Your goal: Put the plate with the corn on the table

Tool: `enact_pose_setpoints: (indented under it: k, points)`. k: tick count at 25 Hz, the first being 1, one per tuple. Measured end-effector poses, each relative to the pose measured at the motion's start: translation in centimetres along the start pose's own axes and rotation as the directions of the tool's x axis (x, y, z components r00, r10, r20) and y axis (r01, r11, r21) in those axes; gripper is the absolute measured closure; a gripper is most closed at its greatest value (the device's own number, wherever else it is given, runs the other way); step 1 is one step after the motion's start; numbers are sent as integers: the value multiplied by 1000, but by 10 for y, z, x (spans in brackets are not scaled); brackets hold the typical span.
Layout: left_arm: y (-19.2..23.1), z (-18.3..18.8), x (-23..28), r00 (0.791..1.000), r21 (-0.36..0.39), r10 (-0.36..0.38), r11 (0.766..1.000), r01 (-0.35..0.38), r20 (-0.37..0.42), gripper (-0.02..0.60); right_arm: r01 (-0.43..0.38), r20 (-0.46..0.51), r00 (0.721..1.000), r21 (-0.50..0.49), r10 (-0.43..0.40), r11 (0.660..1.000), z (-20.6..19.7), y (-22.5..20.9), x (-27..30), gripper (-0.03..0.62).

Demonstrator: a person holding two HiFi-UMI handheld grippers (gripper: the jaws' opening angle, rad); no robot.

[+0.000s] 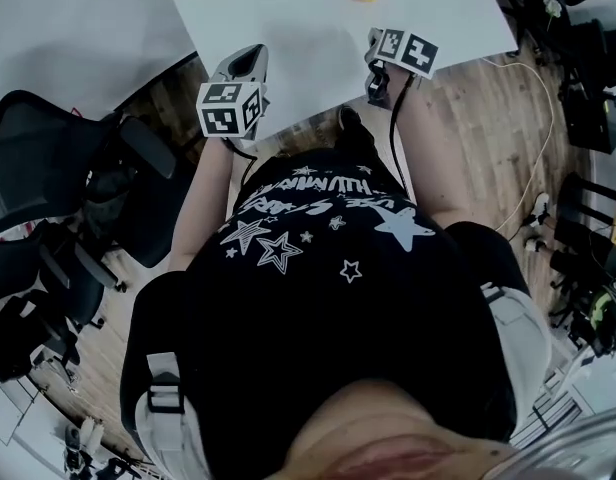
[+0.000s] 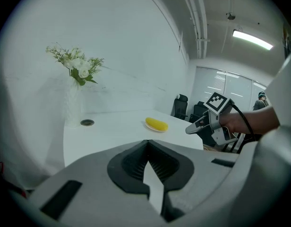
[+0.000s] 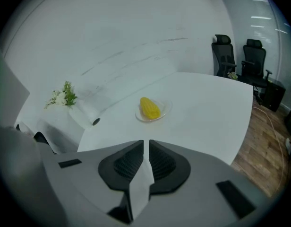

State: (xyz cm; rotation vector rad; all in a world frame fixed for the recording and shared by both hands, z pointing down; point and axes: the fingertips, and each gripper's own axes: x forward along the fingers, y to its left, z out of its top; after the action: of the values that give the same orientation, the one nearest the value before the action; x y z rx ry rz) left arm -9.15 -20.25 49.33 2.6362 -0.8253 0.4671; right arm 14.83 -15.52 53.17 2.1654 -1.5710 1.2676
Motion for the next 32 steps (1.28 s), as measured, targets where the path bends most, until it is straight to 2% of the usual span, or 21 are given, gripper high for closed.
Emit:
enact_pose_setpoints:
  k: [3, 9, 13, 18, 22, 32]
  points:
    - [-1, -2, -8, 999, 19, -43, 999, 43, -10, 575, 14, 39, 999, 32, -15, 999, -15, 7, -14, 582]
    - [-20, -8, -30, 988, 72, -152, 986, 152, -13, 575, 21, 83, 996, 132, -32, 991, -56, 8, -43, 588]
    - [-23, -21, -45, 981, 83, -194, 977, 196, -30, 575, 20, 96, 995, 119, -32, 993, -79, 24, -61, 588]
    - [-30, -32, -46, 975, 74, -216, 973, 219, -45, 575, 34, 84, 996, 69, -39, 997, -86, 25, -71, 588]
    - [-38, -30, -47, 975, 108, -219, 969, 222, -35, 575, 32, 79, 996, 54, -36, 998, -89, 29, -74, 588]
    - [-81, -37, -52, 968, 129, -247, 960, 250, -39, 575, -17, 90, 996, 47, 13, 999, -124, 20, -108, 588]
